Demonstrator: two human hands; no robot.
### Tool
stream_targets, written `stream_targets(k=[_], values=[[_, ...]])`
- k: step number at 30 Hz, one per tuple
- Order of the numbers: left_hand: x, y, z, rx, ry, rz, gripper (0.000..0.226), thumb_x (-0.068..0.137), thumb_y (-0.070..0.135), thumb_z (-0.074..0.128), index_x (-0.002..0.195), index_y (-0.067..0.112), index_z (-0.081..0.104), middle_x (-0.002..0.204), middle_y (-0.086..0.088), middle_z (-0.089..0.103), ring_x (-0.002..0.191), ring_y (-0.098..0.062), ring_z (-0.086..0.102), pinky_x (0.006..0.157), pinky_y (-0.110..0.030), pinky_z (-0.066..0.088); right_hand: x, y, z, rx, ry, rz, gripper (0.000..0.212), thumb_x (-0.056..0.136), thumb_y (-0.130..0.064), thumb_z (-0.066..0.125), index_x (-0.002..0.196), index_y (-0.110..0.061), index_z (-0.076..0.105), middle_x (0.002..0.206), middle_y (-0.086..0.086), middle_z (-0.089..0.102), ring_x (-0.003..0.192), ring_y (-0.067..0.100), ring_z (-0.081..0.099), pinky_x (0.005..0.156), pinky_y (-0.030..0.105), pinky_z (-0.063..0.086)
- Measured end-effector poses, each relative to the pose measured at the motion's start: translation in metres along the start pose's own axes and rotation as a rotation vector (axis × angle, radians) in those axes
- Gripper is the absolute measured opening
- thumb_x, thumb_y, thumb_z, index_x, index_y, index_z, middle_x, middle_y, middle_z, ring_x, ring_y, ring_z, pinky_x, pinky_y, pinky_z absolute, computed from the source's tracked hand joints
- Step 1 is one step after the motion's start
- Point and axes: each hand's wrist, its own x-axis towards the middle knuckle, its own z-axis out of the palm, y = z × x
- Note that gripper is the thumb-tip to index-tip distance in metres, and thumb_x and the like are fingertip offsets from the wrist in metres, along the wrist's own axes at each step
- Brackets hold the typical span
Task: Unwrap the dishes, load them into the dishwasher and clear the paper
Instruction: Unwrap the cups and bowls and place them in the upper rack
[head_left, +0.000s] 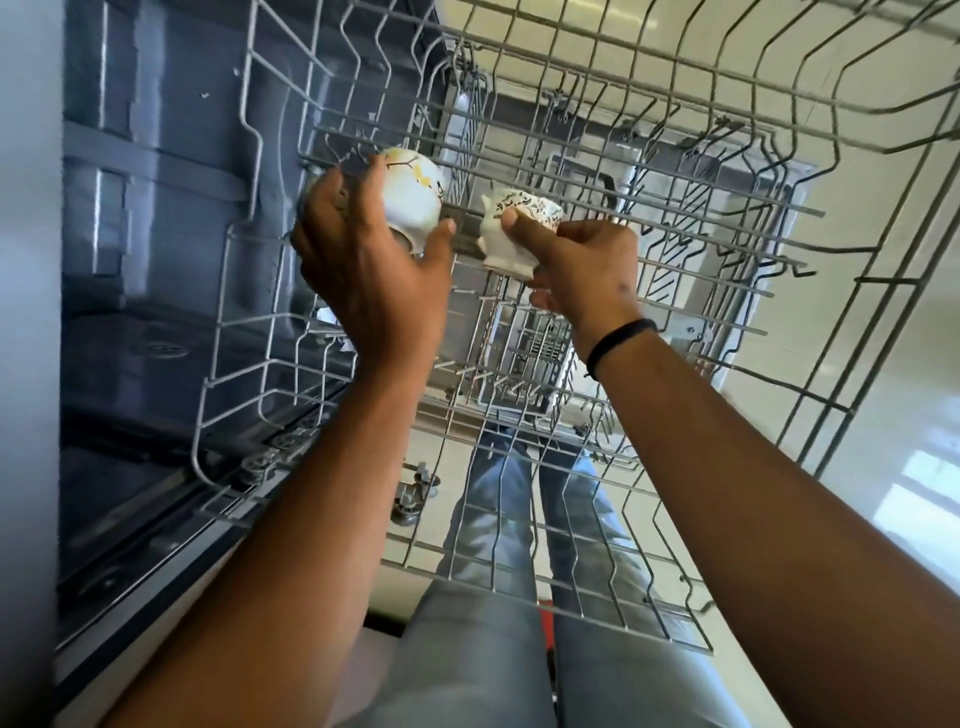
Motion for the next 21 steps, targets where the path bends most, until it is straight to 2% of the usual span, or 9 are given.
stream_targets(k=[3, 6, 11, 17, 21], values=[[0.009, -0.011, 0.005, -0.045, -0.078, 0.0, 0.068, 0.076, 0.039, 0.077, 0.138, 0.019, 0.058, 0.141, -0.008, 0.055, 0.134, -0.035, 0.044, 0.106, -0.05, 0.042, 0.001, 0.003, 0.0, 0.014, 0.025, 0.015, 0.07, 0.048, -0.063, 0.088, 0.091, -0.013, 0.062, 0.098, 0.011, 0.074, 0.088, 0.035, 0.073, 0.076, 0.055, 0.062], [0.007, -0.013, 0.007, -0.086, -0.046, 0.03, 0.068, 0.07, 0.036, 0.083, 0.132, 0.018, 0.061, 0.134, -0.006, 0.06, 0.13, -0.037, 0.048, 0.102, -0.052, 0.044, 0.0, 0.005, 0.002, 0.001, 0.036, -0.012, 0.081, 0.039, -0.07, 0.081, 0.097, -0.016, 0.064, 0.098, 0.008, 0.073, 0.09, 0.029, 0.073, 0.077, 0.051, 0.062], [0.005, -0.015, 0.008, -0.105, -0.011, 0.125, 0.072, 0.058, 0.035, 0.089, 0.123, 0.018, 0.063, 0.126, -0.002, 0.061, 0.12, -0.035, 0.053, 0.097, -0.053, 0.045, 0.002, 0.009, 0.004, -0.021, 0.049, -0.043, 0.094, 0.038, -0.074, 0.078, 0.107, -0.01, 0.068, 0.098, 0.005, 0.074, 0.09, 0.026, 0.073, 0.076, 0.048, 0.063], [-0.006, -0.009, 0.012, -0.077, -0.015, 0.189, 0.078, 0.058, 0.035, 0.089, 0.129, 0.019, 0.06, 0.13, -0.003, 0.058, 0.12, -0.029, 0.049, 0.095, -0.044, 0.043, 0.006, 0.011, 0.009, -0.033, 0.083, -0.072, 0.071, 0.045, -0.071, 0.082, 0.092, -0.021, 0.062, 0.092, 0.003, 0.072, 0.086, 0.028, 0.073, 0.074, 0.052, 0.062], [-0.009, -0.01, 0.014, -0.122, -0.02, 0.172, 0.077, 0.06, 0.033, 0.085, 0.131, 0.02, 0.06, 0.133, -0.005, 0.054, 0.122, -0.027, 0.048, 0.097, -0.045, 0.044, 0.008, 0.014, 0.011, -0.032, 0.095, -0.091, 0.059, 0.053, -0.065, 0.084, 0.087, -0.026, 0.056, 0.092, 0.002, 0.07, 0.084, 0.026, 0.073, 0.073, 0.051, 0.062]])
